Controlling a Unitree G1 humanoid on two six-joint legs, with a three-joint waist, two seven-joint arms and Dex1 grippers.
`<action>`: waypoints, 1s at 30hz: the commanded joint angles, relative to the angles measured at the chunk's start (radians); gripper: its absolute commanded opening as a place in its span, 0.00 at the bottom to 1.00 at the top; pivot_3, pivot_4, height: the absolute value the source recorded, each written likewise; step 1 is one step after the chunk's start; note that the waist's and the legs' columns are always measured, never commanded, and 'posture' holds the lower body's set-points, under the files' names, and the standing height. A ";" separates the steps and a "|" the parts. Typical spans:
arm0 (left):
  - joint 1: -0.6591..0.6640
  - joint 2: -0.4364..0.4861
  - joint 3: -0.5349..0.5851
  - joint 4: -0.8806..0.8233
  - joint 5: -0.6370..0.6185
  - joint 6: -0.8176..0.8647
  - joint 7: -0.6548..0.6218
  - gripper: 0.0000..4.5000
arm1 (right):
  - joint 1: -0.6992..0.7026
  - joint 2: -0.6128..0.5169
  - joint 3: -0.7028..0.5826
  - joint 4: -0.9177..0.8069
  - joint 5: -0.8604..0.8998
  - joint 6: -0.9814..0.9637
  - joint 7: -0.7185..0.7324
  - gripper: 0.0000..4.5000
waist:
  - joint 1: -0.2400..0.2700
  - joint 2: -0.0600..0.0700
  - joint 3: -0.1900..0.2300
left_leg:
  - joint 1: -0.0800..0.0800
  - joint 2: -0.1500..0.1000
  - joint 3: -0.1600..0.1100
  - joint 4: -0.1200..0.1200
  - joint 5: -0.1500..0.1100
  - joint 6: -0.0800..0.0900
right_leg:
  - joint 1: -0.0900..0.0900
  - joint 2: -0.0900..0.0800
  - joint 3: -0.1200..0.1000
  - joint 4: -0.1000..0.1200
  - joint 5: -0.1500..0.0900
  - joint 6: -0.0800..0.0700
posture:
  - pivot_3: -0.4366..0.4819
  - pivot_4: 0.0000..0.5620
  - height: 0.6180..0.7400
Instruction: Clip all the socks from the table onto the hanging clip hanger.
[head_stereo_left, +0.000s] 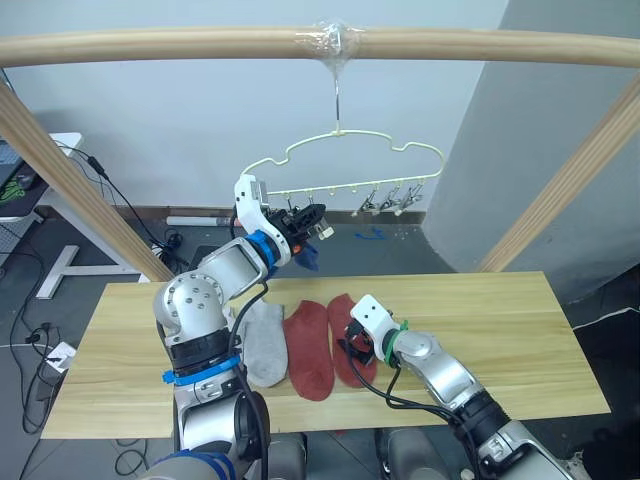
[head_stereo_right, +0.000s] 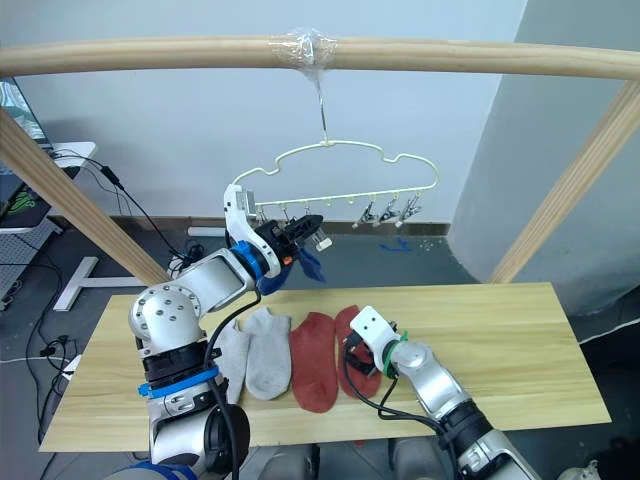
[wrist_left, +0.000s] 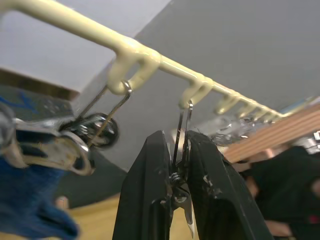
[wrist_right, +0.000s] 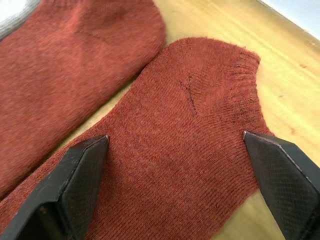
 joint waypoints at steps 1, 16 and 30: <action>-0.027 -0.004 0.068 0.007 -0.113 0.044 0.061 0.05 | 0.016 0.001 0.023 0.061 -0.030 -0.045 0.039 0.94 | -0.003 0.000 0.000 | 0.001 0.000 0.000 0.000 0.000 0.000 | 0.001 0.000 0.000 0.000 0.000 0.000 | 0.50 0.38 1.00; -0.025 0.012 0.118 0.082 -0.372 0.043 0.276 0.05 | 0.213 -0.214 -0.082 -0.253 -0.008 -0.076 0.162 0.00 | 0.009 -0.002 -0.002 | 0.005 0.000 0.001 0.000 0.002 -0.005 | 0.007 0.000 0.001 -0.003 -0.003 0.005 | 0.48 0.32 1.00; 0.035 0.069 0.034 0.165 -0.822 -0.112 0.571 0.05 | 0.247 -0.236 -0.196 -0.765 -0.116 -0.220 0.017 0.00 | 0.012 -0.003 -0.002 | 0.003 0.000 0.001 -0.001 0.003 -0.007 | 0.006 0.000 0.002 -0.006 -0.001 0.004 | 0.47 0.30 1.00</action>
